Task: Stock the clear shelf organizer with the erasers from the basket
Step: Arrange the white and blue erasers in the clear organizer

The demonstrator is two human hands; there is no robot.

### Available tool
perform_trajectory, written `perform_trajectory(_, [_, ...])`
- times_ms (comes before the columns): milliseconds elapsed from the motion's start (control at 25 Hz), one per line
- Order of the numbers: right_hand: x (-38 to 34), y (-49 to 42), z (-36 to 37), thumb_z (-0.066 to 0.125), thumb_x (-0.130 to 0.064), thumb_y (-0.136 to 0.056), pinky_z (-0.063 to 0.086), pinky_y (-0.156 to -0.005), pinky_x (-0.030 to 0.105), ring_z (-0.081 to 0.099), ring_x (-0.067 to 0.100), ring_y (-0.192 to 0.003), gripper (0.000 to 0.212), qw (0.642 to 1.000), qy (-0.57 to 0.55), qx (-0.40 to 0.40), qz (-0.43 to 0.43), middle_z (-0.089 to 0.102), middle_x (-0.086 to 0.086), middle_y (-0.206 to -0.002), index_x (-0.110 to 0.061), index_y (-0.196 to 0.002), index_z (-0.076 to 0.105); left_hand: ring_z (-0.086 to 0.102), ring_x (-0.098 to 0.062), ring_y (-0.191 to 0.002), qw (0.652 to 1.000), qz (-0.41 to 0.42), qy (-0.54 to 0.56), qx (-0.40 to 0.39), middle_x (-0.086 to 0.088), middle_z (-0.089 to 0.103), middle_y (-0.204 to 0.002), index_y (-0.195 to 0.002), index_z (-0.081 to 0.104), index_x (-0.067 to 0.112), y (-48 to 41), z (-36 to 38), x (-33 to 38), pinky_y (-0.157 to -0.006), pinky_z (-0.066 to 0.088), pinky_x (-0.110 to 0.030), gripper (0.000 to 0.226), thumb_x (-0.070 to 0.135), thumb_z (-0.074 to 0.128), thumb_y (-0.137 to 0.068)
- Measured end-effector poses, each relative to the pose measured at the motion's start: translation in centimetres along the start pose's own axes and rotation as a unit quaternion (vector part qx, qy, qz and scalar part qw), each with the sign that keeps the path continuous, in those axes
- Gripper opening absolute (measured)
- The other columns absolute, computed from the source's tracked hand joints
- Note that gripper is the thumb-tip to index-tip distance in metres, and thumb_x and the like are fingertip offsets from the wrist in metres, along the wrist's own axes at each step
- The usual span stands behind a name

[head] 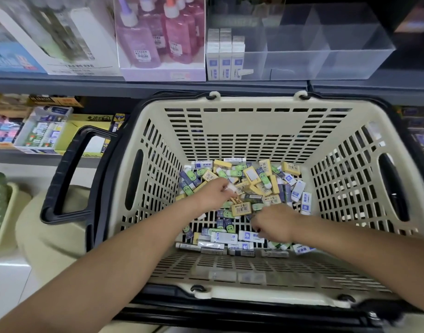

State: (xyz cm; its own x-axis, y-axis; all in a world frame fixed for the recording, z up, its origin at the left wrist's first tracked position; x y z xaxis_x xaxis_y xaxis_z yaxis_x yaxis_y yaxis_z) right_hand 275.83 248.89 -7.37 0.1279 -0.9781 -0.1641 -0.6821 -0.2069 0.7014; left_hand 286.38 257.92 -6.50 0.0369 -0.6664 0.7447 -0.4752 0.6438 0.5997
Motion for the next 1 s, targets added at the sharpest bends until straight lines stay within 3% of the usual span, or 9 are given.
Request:
perform_trajectory(160, [-1.8,-0.5,1.8,0.048,0.000,-0.087,0.045,-0.059,0.035,0.061,0.030,-0.085,0.017,0.991,0.128,-0.028,-0.035,0.064,0.014,-0.096,-0.004,-0.102,0.054,0.054,-0.023,-0.095,0.976,-0.090,0.198,-0.009,-0.012,0.063,-0.111,-0.112,0.051,0.002,0.1,-0.1,-1.2,-0.085,0.045,-0.038,0.021,-0.003,0.038,-0.096])
perform_trajectory(360, [0.6,-0.4,-1.4,0.062,-0.026,-0.084,0.043,-0.055,0.025,0.056,0.017,-0.073,0.016,0.990,-0.126,0.052,0.032,0.059,0.002,-0.085,-0.014,-0.092,0.056,0.063,-0.024,-0.089,0.923,-0.134,0.360,-0.010,-0.013,0.067,-0.098,-0.101,0.053,0.005,0.2,-0.7,-1.7,-0.081,0.054,-0.038,0.012,0.003,0.042,-0.095])
perform_trajectory(480, [2.2,-0.4,-3.6,0.069,-0.028,-0.080,0.046,-0.054,0.022,0.060,0.011,-0.064,0.021,0.926,-0.340,0.143,0.079,0.064,-0.001,-0.075,-0.014,-0.089,0.057,0.062,-0.022,-0.083,0.912,-0.136,0.387,0.008,-0.013,0.066,-0.098,-0.097,0.057,0.004,0.2,-0.9,-1.6,-0.073,0.054,-0.034,0.016,0.001,0.042,-0.090])
perform_trajectory(560, [2.1,-0.7,-4.0,0.072,-0.030,-0.079,0.043,-0.042,0.014,0.060,0.003,-0.050,0.023,0.878,-0.435,0.176,0.095,0.065,-0.004,-0.061,-0.016,-0.084,0.055,0.063,-0.021,-0.079,0.911,-0.120,0.394,-0.017,-0.012,0.066,-0.093,-0.088,0.056,0.004,0.4,-0.5,-1.0,-0.070,0.055,-0.032,0.016,-0.005,0.043,-0.086])
perform_trajectory(680, [1.6,-1.1,-4.2,0.075,-0.027,-0.077,0.045,-0.040,0.017,0.058,0.002,-0.042,0.025,0.830,-0.510,0.203,0.098,0.064,-0.004,-0.054,-0.018,-0.081,0.053,0.063,-0.020,-0.080,0.907,-0.097,0.407,-0.047,-0.014,0.064,-0.096,-0.093,0.053,0.003,0.6,0.0,0.0,-0.067,0.055,-0.030,0.014,-0.008,0.051,-0.084])
perform_trajectory(760, [1.6,-1.3,-4.6,0.076,-0.023,-0.076,0.048,-0.042,0.019,0.061,0.007,-0.046,0.025,0.810,-0.541,0.210,0.086,0.066,-0.002,-0.058,-0.017,-0.081,0.053,0.062,-0.023,-0.087,0.908,-0.094,0.405,-0.040,-0.015,0.061,-0.104,-0.106,0.050,0.007,0.4,-0.5,0.0,-0.074,0.054,-0.032,0.023,-0.005,0.054,-0.086])
perform_trajectory(840, [1.8,-1.4,-4.7,0.074,-0.016,-0.077,0.048,-0.042,0.019,0.063,0.009,-0.051,0.022,0.788,-0.577,0.205,0.074,0.066,0.001,-0.063,-0.016,-0.082,0.053,0.062,-0.021,-0.086,0.917,-0.102,0.385,-0.036,-0.011,0.064,-0.098,-0.103,0.051,0.008,0.4,-0.9,-0.2,-0.080,0.052,-0.034,0.018,-0.001,0.055,-0.088])
perform_trajectory(920, [1.8,-1.4,-3.8,0.071,-0.014,-0.080,0.046,-0.041,0.016,0.062,0.005,-0.049,0.015,0.811,-0.556,0.162,0.078,0.066,0.001,-0.066,-0.015,-0.081,0.056,0.062,-0.020,-0.084,0.924,-0.120,0.361,-0.030,-0.008,0.064,-0.092,-0.092,0.052,0.011,0.6,-1.4,-0.6,-0.077,0.053,-0.036,0.011,0.002,0.057,-0.087])
perform_trajectory(1000, [1.0,-1.2,-1.9,0.067,-0.016,-0.084,0.047,-0.043,0.015,0.062,0.000,-0.050,0.006,0.881,-0.461,0.074,0.078,0.068,0.000,-0.072,-0.016,-0.082,0.062,0.061,-0.022,-0.091,0.927,-0.137,0.348,-0.020,-0.010,0.062,-0.097,-0.095,0.051,0.010,0.9,-1.9,-1.0,-0.071,0.054,-0.038,0.011,0.003,0.056,-0.088])
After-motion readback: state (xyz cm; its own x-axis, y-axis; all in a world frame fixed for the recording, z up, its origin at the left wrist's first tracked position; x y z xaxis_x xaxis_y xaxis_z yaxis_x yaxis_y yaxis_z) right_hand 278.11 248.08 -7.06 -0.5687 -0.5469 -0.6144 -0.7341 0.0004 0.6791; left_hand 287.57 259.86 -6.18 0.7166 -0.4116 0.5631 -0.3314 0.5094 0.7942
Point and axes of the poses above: each hand's wrist, its own y-axis away from the middle knuckle, its own z-axis out of the palm, x = y × z, the point moved 6 cm from there along -y, towards the middle knuckle
